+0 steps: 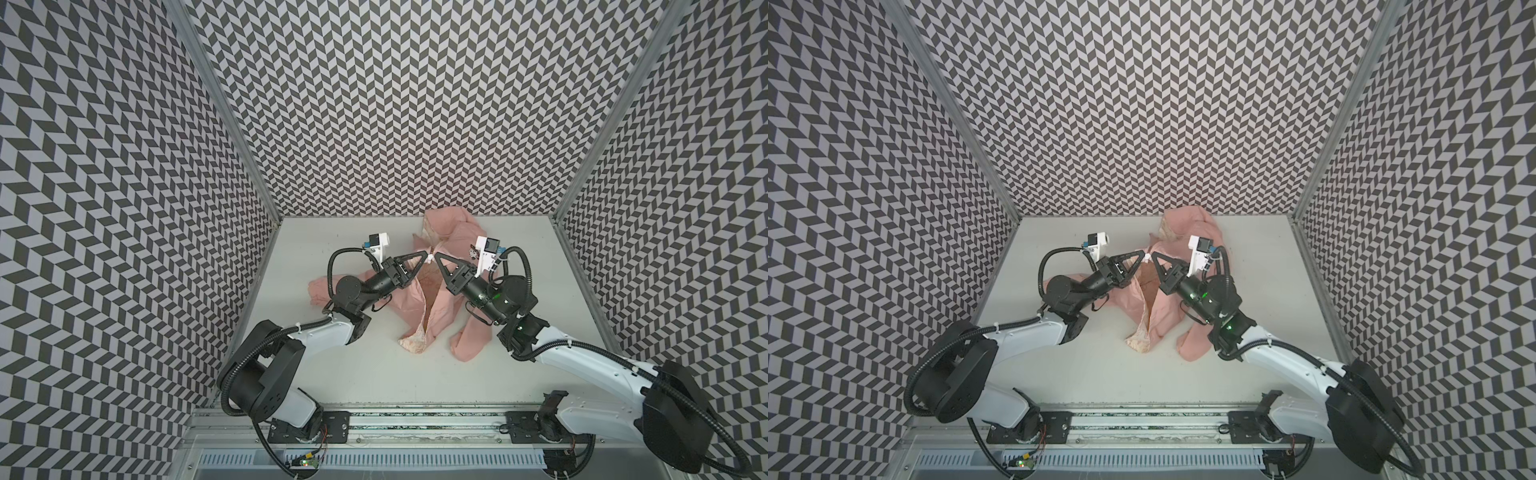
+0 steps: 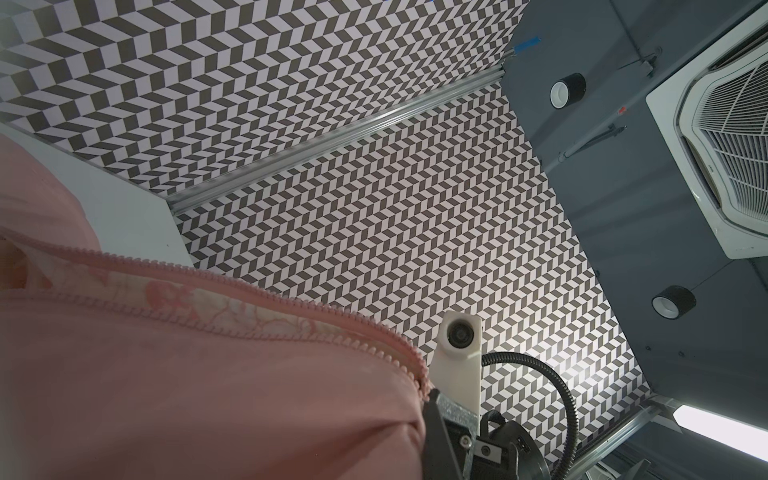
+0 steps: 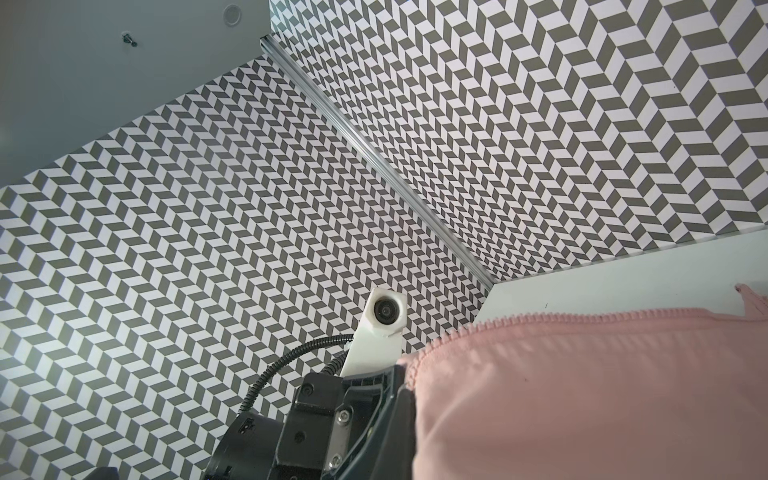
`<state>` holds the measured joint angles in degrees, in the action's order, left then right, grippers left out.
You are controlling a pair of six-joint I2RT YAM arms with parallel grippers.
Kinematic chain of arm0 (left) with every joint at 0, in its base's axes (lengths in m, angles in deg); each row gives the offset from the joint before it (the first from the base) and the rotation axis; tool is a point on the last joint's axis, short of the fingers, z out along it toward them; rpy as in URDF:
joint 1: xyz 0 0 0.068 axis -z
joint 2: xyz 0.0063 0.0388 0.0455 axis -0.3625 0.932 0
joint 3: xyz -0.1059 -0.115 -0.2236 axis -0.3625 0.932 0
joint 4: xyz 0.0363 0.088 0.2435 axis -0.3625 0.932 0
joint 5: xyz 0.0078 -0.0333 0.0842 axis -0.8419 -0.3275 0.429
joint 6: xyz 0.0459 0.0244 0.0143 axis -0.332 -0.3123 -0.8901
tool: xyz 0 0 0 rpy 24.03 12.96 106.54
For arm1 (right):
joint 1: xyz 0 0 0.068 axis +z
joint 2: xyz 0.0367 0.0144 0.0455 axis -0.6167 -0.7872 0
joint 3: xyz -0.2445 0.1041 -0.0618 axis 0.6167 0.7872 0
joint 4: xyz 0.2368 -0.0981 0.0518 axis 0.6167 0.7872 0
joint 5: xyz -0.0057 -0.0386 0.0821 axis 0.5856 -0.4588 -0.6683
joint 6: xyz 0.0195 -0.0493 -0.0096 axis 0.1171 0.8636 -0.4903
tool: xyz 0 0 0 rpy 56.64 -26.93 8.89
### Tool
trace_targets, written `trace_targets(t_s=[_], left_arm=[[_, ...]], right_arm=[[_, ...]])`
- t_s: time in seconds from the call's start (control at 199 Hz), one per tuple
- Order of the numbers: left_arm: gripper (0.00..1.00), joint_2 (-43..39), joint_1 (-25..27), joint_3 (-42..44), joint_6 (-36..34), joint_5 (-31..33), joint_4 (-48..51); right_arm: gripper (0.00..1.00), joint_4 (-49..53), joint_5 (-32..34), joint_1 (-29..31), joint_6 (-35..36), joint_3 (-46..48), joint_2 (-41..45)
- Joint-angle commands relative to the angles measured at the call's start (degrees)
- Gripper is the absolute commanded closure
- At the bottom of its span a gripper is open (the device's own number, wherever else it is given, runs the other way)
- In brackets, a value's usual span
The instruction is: Zip up the jacket
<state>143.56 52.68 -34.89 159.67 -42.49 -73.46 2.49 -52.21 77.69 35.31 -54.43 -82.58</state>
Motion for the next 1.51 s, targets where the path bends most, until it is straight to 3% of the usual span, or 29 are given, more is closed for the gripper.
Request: trace_targets(t_s=[0.0, 0.705, 1.506], left_arm=[[1.0, 0.1, -0.3, -2.2, 1.1, -1.0, -4.1], [1.0, -1.0, -1.2, -2.8, 1.8, -2.2, -3.1], [1.0, -1.7, -2.1, -4.1, 2.3, -3.4, -1.1]], right_arm=[[1.0, -3.8, -2.6, 0.6, -0.4, 0.3, 0.7], [1.0, -3.3, -2.4, 0.6, 0.7, 3.8, 2.8], [1.0, 2.2, -7.1, 0.7, 0.4, 4.4, 3.9]])
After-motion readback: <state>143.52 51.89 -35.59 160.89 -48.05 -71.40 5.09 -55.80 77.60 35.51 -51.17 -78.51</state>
